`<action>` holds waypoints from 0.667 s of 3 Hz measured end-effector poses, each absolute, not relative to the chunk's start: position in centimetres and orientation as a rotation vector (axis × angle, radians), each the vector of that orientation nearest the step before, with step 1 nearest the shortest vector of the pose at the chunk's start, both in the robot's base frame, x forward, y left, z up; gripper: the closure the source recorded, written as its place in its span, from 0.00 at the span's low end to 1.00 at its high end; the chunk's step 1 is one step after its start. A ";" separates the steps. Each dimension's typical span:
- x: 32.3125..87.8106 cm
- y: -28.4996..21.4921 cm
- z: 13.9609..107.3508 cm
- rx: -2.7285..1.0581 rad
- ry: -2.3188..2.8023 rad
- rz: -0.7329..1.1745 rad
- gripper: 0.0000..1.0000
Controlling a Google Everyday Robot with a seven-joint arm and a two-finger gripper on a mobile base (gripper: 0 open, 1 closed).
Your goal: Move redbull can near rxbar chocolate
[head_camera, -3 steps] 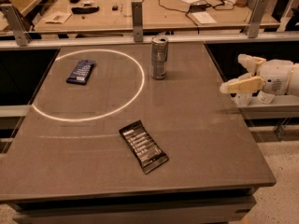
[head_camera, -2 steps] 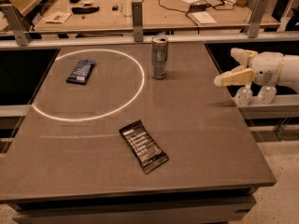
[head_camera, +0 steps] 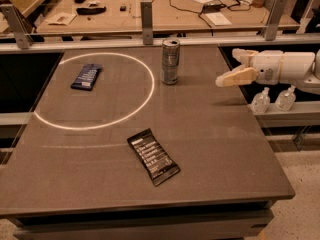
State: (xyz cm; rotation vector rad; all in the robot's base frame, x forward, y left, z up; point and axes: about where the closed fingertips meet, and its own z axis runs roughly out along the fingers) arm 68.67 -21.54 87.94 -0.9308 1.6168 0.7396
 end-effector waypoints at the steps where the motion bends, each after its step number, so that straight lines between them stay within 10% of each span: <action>1: 70.3 -19.4 87.4 -0.929 1.613 0.761 0.00; 2: 71.7 -16.9 87.2 -0.936 1.604 0.784 0.00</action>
Offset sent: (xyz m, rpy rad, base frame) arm 0.0473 0.0734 -0.0081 0.0356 0.0127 0.0437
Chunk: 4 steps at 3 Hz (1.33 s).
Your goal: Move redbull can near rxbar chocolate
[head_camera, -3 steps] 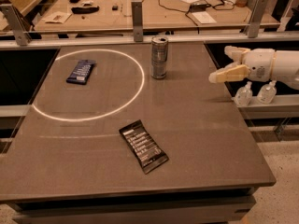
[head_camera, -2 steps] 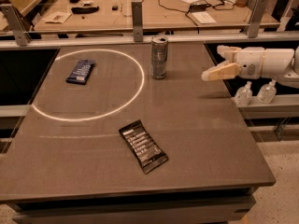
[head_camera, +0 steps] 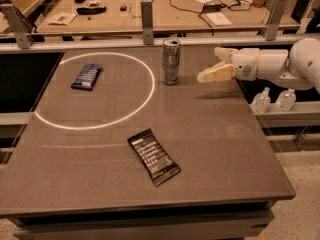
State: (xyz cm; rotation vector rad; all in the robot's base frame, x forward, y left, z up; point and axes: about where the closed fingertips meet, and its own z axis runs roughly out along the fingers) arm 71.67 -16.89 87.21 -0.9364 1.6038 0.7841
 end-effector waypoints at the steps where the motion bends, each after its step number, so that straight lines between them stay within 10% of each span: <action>1: 72.8 -14.0 87.6 -0.951 1.581 0.817 0.00; 4: 73.9 -5.8 88.6 -1.043 1.510 0.911 0.00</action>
Offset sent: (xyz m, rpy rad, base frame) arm 0.0214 0.0898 0.0148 0.0347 -0.0129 0.1180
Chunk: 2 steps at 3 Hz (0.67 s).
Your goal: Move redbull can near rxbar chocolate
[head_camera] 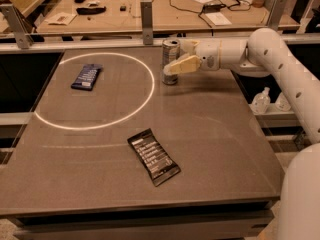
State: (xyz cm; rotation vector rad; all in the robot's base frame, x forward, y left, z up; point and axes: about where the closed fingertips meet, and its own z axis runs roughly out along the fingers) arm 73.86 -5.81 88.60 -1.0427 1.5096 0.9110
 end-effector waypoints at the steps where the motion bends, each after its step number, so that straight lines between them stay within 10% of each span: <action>1: 73.8 -3.8 88.7 -1.055 1.493 0.942 0.20; 2: 73.4 -2.6 88.9 -1.064 1.479 0.969 0.43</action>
Offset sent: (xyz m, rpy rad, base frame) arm -0.0079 0.0393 0.0072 0.0390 0.0085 0.0675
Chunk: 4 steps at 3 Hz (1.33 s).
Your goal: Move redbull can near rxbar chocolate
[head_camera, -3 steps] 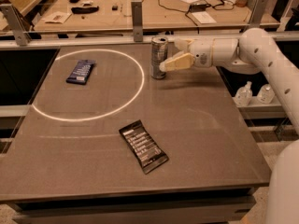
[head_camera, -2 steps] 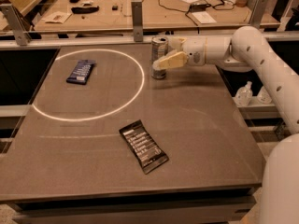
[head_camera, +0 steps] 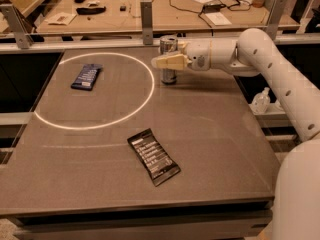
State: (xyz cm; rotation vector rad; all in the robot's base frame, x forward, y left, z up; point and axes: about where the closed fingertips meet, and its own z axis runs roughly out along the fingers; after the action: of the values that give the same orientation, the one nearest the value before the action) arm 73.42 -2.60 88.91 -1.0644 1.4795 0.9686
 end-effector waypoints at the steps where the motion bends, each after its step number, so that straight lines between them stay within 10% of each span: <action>1: 72.9 -2.7 88.8 -1.070 1.482 0.983 0.64; 3: 70.3 -5.8 89.9 -1.061 1.485 0.985 1.00; 4: 68.1 -6.6 91.1 -1.070 1.455 0.992 1.00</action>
Offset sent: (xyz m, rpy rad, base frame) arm -0.0271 -0.0421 0.0038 -0.0059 0.0272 -0.0039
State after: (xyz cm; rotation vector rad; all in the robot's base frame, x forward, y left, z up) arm 68.14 -6.58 91.14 -1.0695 1.4552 0.9922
